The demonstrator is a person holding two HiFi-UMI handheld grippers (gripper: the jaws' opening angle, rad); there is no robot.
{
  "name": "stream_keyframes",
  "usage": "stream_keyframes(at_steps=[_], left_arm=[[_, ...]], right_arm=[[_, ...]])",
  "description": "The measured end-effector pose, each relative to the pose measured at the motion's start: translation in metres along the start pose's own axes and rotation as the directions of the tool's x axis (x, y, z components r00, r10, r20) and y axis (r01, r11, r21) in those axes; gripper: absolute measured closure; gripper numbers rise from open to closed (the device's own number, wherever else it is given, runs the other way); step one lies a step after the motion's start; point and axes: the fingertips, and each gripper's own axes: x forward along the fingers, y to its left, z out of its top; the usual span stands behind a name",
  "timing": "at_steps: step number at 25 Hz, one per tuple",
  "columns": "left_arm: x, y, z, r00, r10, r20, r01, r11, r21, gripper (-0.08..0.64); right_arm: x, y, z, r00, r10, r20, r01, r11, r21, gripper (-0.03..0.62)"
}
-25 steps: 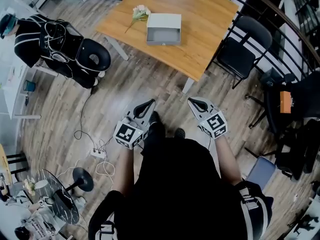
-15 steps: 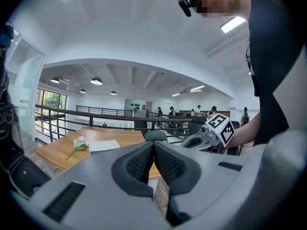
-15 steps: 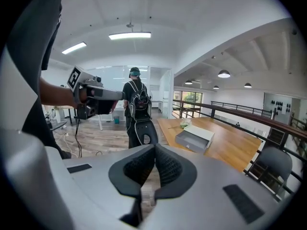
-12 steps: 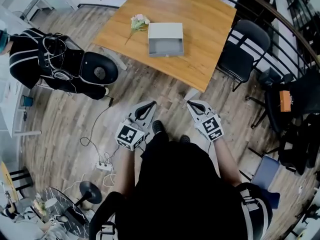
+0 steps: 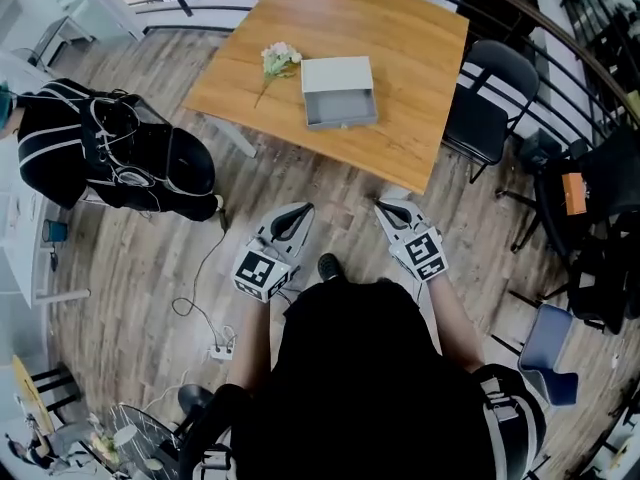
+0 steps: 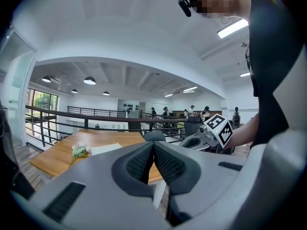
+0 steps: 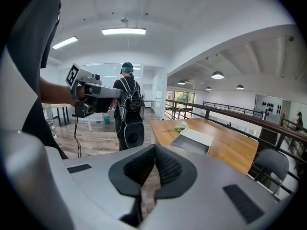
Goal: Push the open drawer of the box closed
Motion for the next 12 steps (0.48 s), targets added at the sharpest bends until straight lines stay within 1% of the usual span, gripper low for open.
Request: stream_keyframes(at_steps=[7, 12], left_arm=[[-0.02, 0.033, -0.014, 0.999, -0.035, -0.027, 0.035, 0.999, 0.004, 0.537], [-0.025, 0.047, -0.023, 0.998, -0.057, -0.033, 0.057, 0.998, 0.006, 0.537]], right_arm=[[0.035, 0.017, -0.003, 0.999, -0.031, -0.023, 0.032, 0.999, 0.035, 0.577], [0.052, 0.023, -0.007, 0.999, -0.048, -0.02, 0.049, 0.997, 0.06, 0.577]])
